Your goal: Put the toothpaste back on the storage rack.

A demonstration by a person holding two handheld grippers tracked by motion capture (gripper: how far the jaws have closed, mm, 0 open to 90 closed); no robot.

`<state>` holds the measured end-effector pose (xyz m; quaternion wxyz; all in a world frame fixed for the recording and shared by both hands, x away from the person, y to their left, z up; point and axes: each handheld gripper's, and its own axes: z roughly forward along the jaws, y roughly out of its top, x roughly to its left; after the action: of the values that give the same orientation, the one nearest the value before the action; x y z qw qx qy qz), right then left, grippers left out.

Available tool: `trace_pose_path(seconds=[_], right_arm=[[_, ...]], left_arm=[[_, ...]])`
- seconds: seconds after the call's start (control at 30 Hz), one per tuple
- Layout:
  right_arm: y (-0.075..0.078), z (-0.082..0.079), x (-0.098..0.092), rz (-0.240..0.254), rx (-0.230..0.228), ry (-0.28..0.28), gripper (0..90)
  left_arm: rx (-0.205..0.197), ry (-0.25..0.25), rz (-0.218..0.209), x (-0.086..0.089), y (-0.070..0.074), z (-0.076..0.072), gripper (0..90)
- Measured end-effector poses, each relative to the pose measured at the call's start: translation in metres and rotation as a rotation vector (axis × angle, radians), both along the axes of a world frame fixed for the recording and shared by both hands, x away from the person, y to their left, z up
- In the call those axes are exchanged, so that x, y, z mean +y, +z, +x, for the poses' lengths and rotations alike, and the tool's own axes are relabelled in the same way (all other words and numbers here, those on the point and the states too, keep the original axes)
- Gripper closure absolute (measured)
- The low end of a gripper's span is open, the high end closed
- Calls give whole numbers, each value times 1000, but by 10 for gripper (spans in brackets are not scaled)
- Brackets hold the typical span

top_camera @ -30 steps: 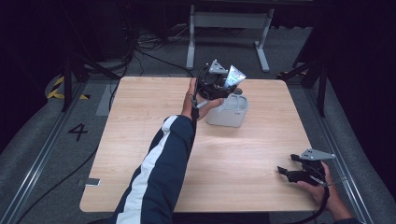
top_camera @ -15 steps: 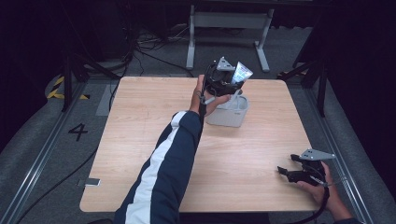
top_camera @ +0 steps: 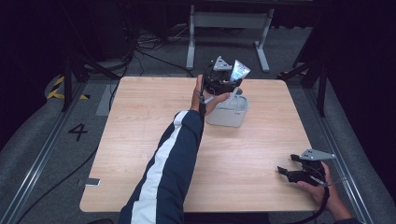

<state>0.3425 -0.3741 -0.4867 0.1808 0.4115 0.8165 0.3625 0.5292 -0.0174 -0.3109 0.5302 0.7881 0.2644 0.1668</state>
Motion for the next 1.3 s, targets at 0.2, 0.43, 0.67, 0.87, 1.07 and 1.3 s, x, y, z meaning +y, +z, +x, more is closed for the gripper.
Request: trace_pose_path(seconds=[0.2,0.43,0.67,0.87,1.07,1.3], right_arm=[[0,0,0,0,0,0,181],[0,0,0,1,-2,1,181],[0,0,0,0,-2,4,184],[0,0,0,0,-3,4,184],[0,-1,0,1,-1,3,185],[0,-1,0,1,-1,3,185]], left_arm=[[4,-13,-13,1,-7,4,658],[4,-2,-11,-3,-21,7,657],[10,-9,14,-5,-33,10,655],[23,-19,36,-7,-45,13,653],[40,-20,54,-10,-52,13,650],[38,-41,92,-9,-55,10,642]])
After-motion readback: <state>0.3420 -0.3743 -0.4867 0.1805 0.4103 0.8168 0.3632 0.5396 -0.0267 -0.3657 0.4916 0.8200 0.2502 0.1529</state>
